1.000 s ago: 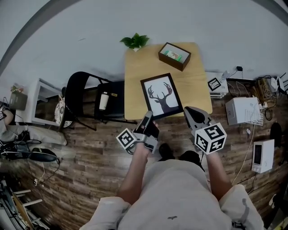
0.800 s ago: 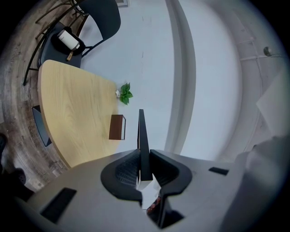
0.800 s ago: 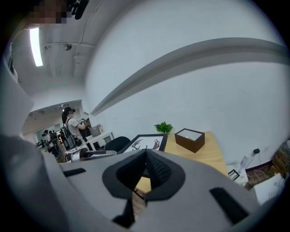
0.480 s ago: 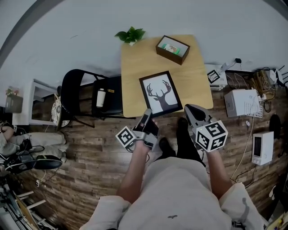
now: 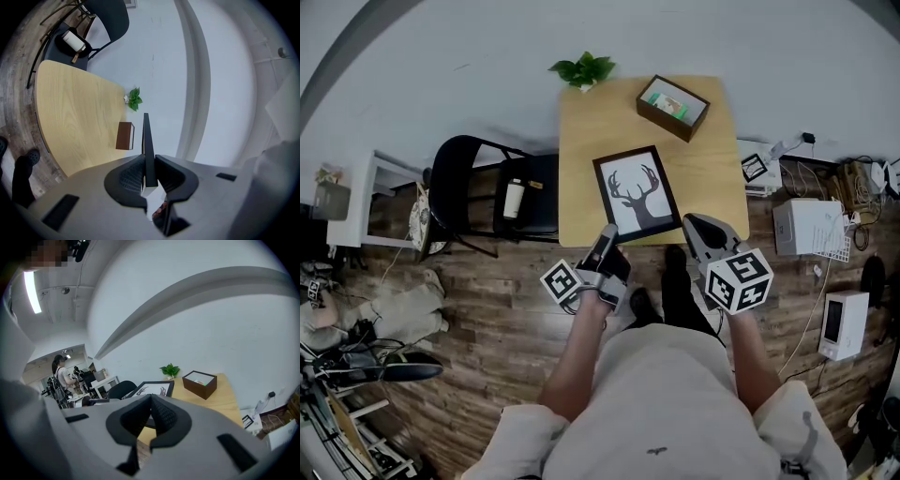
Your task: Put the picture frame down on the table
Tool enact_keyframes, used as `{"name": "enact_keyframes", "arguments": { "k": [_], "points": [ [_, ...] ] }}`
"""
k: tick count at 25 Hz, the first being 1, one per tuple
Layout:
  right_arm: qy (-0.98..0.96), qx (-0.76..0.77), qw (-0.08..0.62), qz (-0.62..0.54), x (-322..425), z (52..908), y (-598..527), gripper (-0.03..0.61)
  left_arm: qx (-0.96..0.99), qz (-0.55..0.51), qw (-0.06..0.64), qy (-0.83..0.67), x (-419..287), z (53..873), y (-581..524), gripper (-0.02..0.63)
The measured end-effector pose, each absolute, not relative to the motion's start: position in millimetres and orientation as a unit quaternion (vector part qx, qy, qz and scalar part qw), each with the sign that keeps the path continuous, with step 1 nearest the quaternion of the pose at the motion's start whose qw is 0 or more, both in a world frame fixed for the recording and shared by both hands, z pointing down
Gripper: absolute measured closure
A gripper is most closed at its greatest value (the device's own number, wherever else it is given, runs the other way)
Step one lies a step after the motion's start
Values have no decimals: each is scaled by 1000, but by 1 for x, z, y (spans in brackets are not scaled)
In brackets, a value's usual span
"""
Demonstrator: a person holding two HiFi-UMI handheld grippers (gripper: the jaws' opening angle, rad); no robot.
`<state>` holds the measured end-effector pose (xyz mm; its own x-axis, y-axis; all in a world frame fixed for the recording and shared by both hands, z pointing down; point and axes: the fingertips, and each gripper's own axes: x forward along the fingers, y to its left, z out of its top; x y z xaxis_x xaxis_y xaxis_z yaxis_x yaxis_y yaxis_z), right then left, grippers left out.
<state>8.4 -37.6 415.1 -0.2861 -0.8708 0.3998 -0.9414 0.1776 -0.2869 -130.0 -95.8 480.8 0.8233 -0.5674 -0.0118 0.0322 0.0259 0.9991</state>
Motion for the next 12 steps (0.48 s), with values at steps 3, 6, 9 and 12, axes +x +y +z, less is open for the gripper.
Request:
{"name": "enact_keyframes", "arguments": {
  "k": [3,6,9,12],
  "points": [
    [-773,584,75,238,10,411,-43,580,663,-227,683,-208,-130,479,-97,548],
    [-781,576,78,230,10,406,-46,580,660,-236,680,-214,-131,478,-97,548],
    [-788,564,83,231,19,406,-76,580,653,-241,681,-225,-123,482,-120,548],
    [-794,553,86,237,31,410,-107,580,647,-242,683,-240,-113,489,-145,548]
  ]
}}
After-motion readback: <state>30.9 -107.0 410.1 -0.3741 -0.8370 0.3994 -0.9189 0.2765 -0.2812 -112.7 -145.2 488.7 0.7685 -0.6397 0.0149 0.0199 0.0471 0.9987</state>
